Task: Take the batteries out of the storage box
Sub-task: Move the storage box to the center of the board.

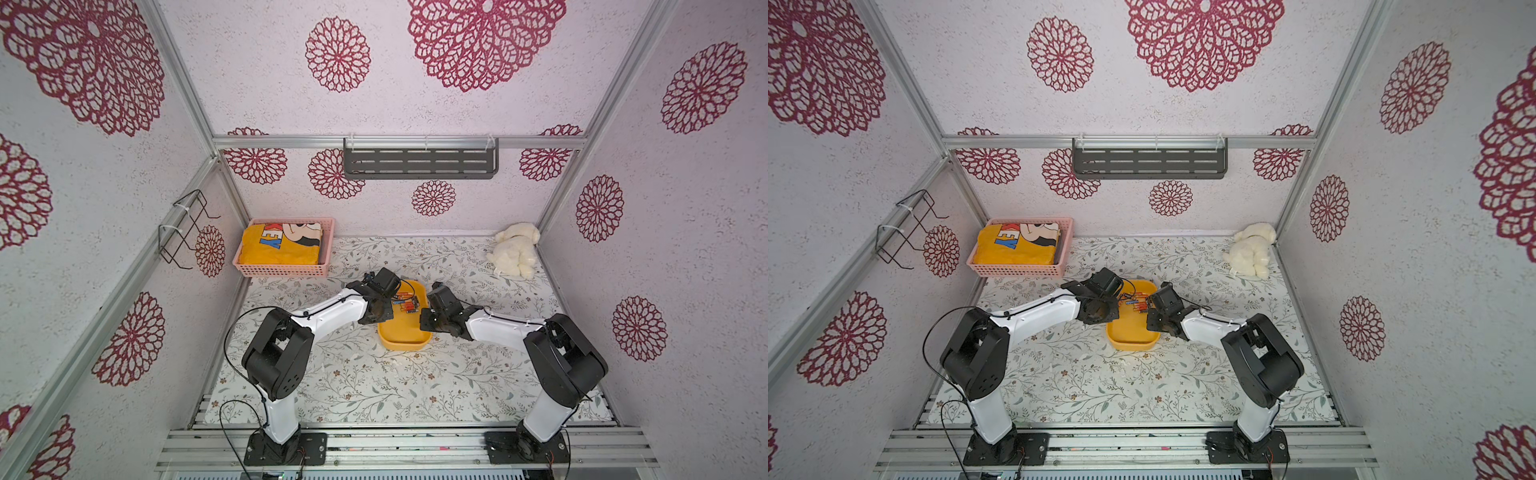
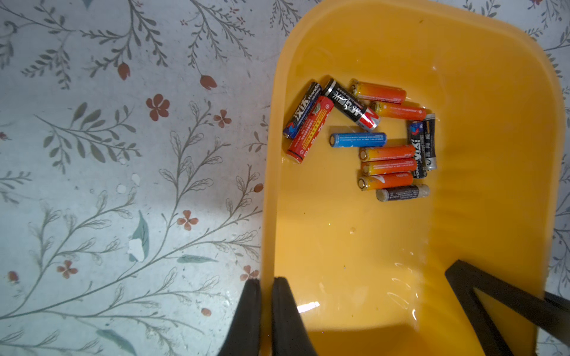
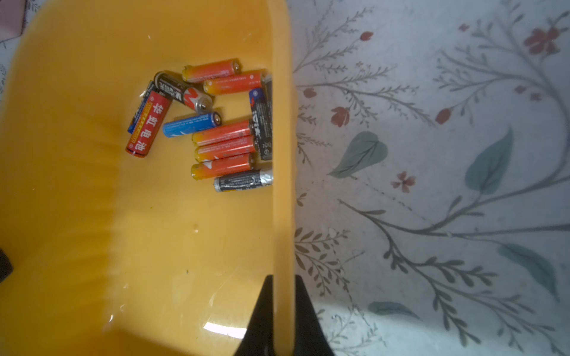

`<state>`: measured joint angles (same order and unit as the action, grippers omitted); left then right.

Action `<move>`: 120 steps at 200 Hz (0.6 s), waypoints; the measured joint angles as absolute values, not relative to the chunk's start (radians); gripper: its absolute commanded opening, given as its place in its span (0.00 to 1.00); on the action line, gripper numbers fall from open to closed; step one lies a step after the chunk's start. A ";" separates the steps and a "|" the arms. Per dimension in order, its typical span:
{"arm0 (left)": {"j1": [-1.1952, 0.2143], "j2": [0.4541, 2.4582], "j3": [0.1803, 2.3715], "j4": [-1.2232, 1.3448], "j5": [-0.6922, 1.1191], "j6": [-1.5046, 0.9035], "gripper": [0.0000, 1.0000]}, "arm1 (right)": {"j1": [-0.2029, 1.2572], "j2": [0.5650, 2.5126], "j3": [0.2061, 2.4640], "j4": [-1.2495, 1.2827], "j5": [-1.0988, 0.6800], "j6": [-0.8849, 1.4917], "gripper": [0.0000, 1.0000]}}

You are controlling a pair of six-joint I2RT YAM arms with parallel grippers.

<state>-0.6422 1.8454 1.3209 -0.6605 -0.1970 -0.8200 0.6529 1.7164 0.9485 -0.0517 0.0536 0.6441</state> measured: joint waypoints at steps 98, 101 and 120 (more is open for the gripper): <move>-0.643 1.897 1.309 -0.670 -0.225 -0.817 0.14 | 0.669 1.716 0.942 -0.052 0.048 0.664 0.23; -0.643 1.897 1.309 -0.670 -0.226 -0.816 0.13 | 0.669 1.716 0.942 -0.053 0.048 0.661 0.22; -0.643 1.897 1.309 -0.670 -0.228 -0.815 0.14 | 0.669 1.716 0.942 -0.049 0.044 0.664 0.21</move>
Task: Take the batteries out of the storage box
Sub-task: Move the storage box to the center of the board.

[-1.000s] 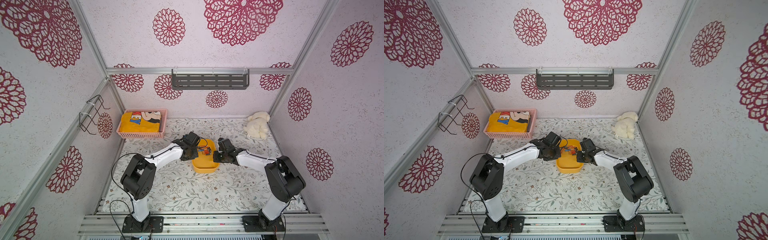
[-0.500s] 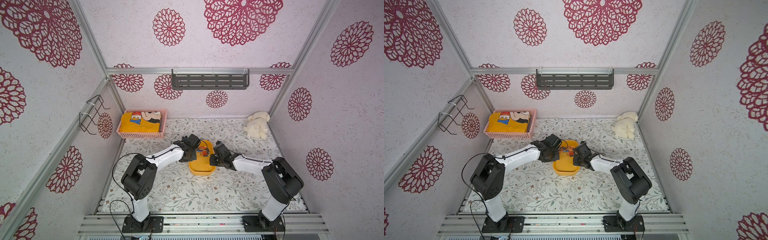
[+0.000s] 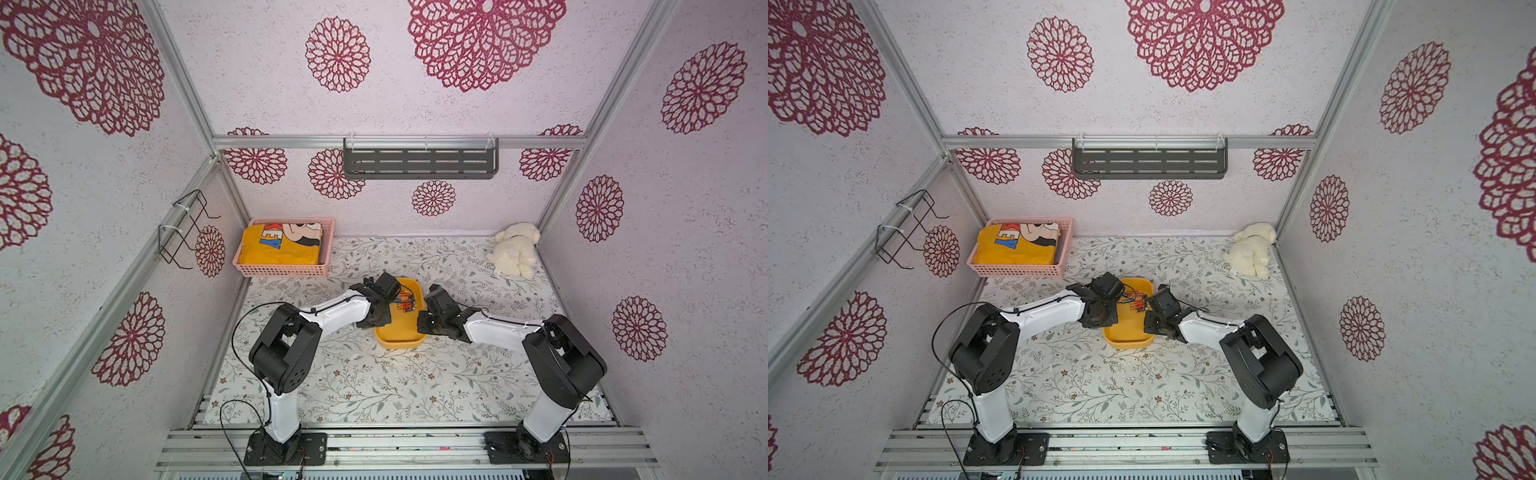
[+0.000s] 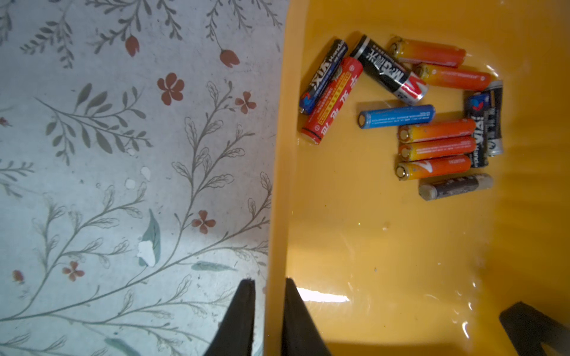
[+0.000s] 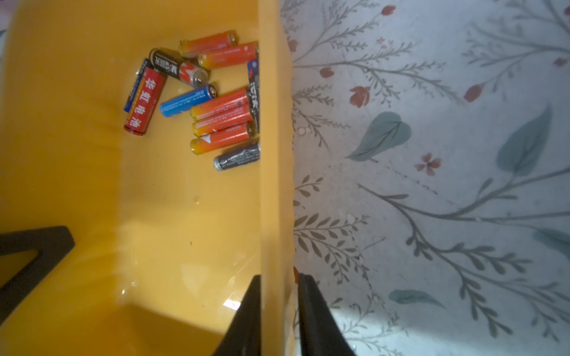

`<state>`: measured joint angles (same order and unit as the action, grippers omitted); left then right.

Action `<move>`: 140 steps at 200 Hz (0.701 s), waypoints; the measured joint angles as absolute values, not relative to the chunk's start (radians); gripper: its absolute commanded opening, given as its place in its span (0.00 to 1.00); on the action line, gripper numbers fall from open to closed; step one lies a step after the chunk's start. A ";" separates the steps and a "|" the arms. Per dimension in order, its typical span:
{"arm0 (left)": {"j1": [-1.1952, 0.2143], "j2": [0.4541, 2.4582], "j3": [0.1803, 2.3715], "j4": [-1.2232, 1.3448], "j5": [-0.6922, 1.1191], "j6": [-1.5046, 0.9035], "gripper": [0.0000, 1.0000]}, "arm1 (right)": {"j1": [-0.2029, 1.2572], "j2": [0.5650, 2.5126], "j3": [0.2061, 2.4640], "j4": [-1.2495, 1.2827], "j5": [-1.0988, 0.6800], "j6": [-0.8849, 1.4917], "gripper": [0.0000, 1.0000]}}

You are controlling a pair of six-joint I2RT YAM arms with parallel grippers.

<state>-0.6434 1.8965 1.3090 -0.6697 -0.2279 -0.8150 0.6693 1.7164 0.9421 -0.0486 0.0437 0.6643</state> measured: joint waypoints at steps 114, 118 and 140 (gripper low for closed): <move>-0.645 1.899 1.331 -0.696 -0.266 -0.779 0.32 | 0.670 1.695 0.942 -0.086 0.011 0.671 0.36; -0.645 1.899 1.332 -0.698 -0.268 -0.778 0.33 | 0.670 1.691 0.943 -0.090 0.011 0.670 0.37; -0.645 1.899 1.338 -0.705 -0.279 -0.772 0.37 | 0.670 1.668 0.953 -0.117 0.015 0.659 0.44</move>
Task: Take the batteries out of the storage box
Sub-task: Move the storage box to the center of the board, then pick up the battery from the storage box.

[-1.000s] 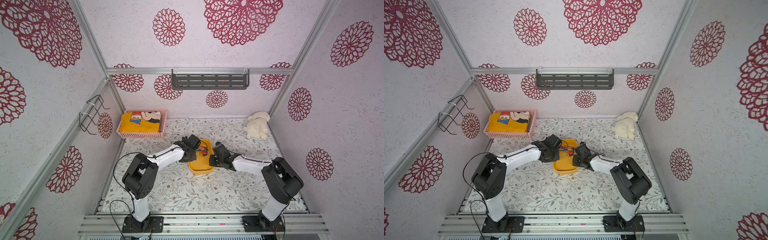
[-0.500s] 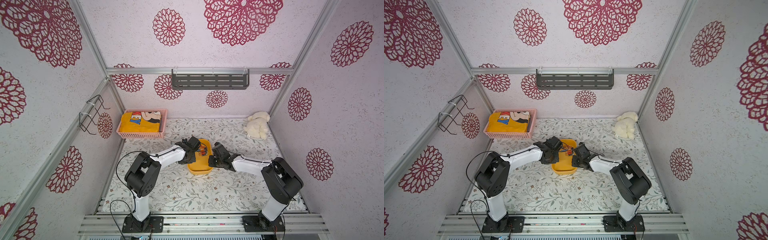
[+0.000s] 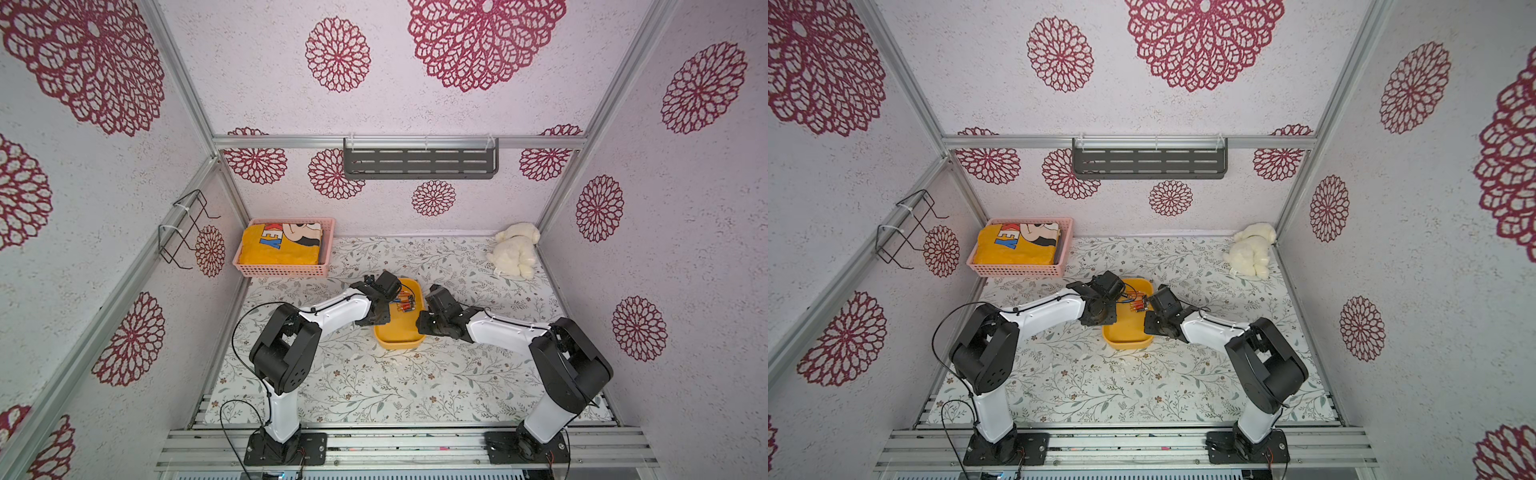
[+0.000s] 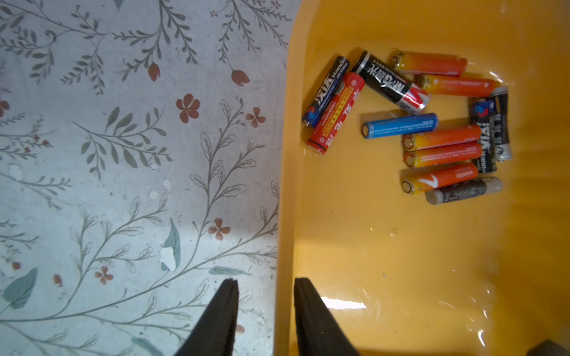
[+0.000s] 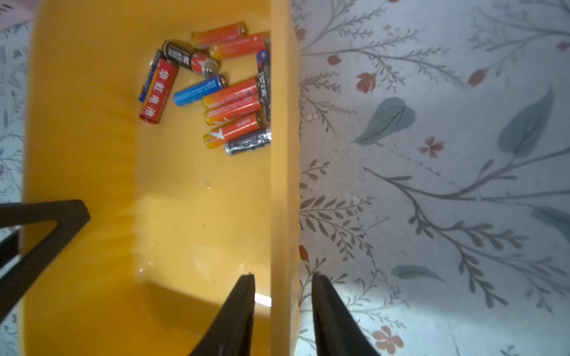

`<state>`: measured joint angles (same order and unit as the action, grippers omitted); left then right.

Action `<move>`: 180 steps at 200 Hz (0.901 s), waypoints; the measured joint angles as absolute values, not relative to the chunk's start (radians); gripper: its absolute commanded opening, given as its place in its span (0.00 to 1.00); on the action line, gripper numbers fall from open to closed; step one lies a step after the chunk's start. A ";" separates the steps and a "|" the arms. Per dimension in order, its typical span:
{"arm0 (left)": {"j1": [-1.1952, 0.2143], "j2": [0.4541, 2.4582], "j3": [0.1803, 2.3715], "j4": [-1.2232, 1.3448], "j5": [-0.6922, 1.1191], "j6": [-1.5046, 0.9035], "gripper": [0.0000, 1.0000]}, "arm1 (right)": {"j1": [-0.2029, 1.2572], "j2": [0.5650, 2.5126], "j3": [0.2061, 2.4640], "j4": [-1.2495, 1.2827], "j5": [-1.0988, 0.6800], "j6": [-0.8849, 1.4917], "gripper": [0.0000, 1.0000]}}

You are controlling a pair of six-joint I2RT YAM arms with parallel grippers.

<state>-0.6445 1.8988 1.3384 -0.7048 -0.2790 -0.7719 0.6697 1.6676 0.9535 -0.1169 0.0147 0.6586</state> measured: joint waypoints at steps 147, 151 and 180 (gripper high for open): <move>-0.641 2.196 2.054 -0.899 -0.312 -0.542 0.34 | 0.355 1.319 0.576 0.433 -0.273 0.394 0.41; -0.640 2.218 2.062 -0.912 -0.303 -0.542 0.34 | 0.356 1.319 0.572 0.440 -0.282 0.392 0.41; -0.631 2.322 2.089 -0.978 -0.263 -0.538 0.34 | 0.362 1.317 0.562 0.518 -0.326 0.366 0.41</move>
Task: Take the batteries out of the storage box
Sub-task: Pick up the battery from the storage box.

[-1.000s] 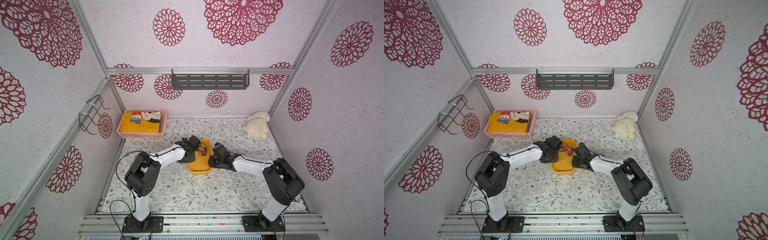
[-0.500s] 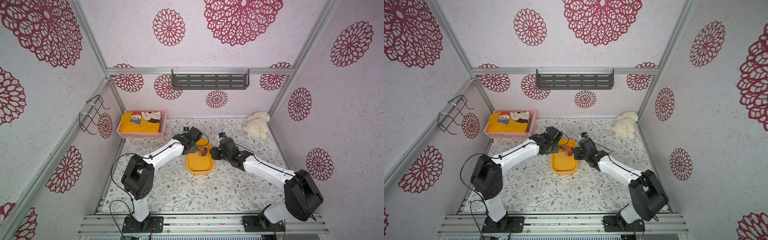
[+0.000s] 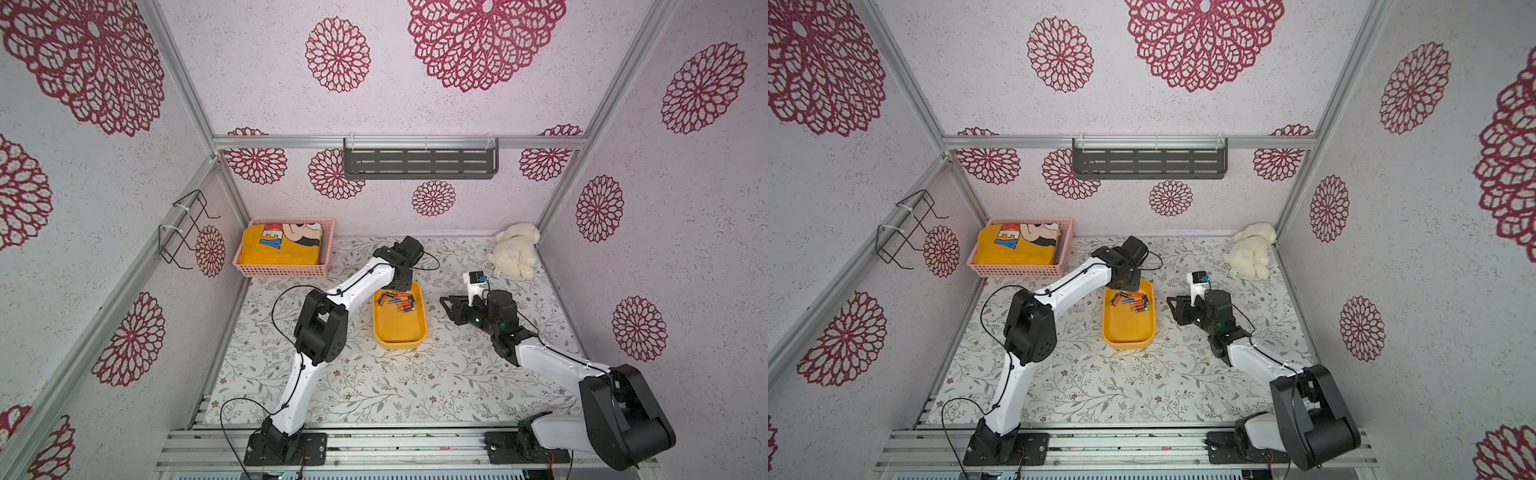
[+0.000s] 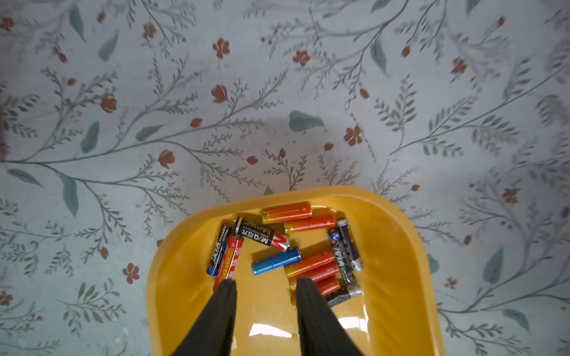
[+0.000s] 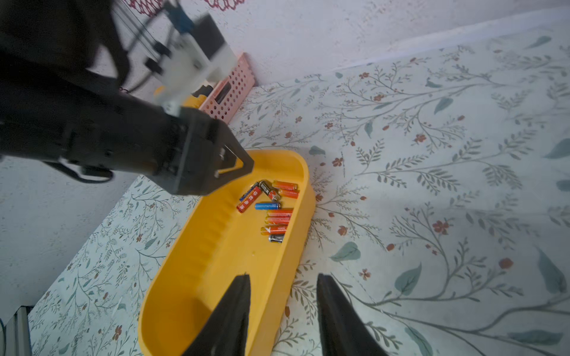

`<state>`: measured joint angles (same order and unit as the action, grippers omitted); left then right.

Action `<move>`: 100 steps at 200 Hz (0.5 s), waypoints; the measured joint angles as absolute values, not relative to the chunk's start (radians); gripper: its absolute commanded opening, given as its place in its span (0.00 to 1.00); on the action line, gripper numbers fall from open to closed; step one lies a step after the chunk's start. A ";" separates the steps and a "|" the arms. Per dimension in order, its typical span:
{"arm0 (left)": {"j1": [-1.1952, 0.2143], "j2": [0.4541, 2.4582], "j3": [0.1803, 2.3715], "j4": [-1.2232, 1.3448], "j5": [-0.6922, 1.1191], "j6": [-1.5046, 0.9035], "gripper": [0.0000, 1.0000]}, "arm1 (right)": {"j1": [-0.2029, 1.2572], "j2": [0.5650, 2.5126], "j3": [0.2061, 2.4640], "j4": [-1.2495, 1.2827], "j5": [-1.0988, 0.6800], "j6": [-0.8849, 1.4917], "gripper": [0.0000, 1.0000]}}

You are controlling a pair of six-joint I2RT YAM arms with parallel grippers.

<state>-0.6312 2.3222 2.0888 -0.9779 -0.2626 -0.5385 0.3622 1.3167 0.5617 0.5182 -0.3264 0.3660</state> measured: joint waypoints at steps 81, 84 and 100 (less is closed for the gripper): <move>-0.577 2.361 2.088 -1.007 -0.214 -0.509 0.31 | 0.363 1.250 0.491 0.584 -0.282 0.347 0.42; -0.577 2.364 2.088 -1.007 -0.213 -0.508 0.31 | 0.363 1.248 0.490 0.585 -0.277 0.347 0.42; -0.577 2.376 2.088 -1.008 -0.206 -0.506 0.29 | 0.363 1.241 0.487 0.591 -0.256 0.347 0.42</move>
